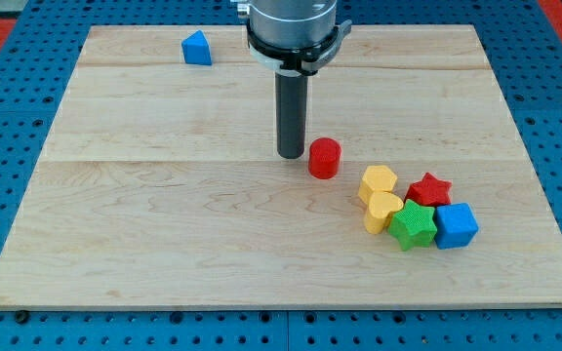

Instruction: Point your arm towards yellow triangle

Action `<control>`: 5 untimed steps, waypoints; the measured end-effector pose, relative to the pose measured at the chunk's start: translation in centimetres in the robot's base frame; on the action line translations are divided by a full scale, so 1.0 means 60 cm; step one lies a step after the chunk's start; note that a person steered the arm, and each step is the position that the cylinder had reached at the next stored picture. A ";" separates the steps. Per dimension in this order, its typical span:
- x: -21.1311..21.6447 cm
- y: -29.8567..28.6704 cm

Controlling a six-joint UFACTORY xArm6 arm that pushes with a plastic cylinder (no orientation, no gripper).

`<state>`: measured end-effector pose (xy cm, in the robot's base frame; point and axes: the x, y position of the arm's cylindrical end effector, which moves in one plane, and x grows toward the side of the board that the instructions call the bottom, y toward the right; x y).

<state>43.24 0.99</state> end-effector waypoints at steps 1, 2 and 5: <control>0.005 0.042; 0.016 0.120; 0.043 0.075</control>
<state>45.79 5.48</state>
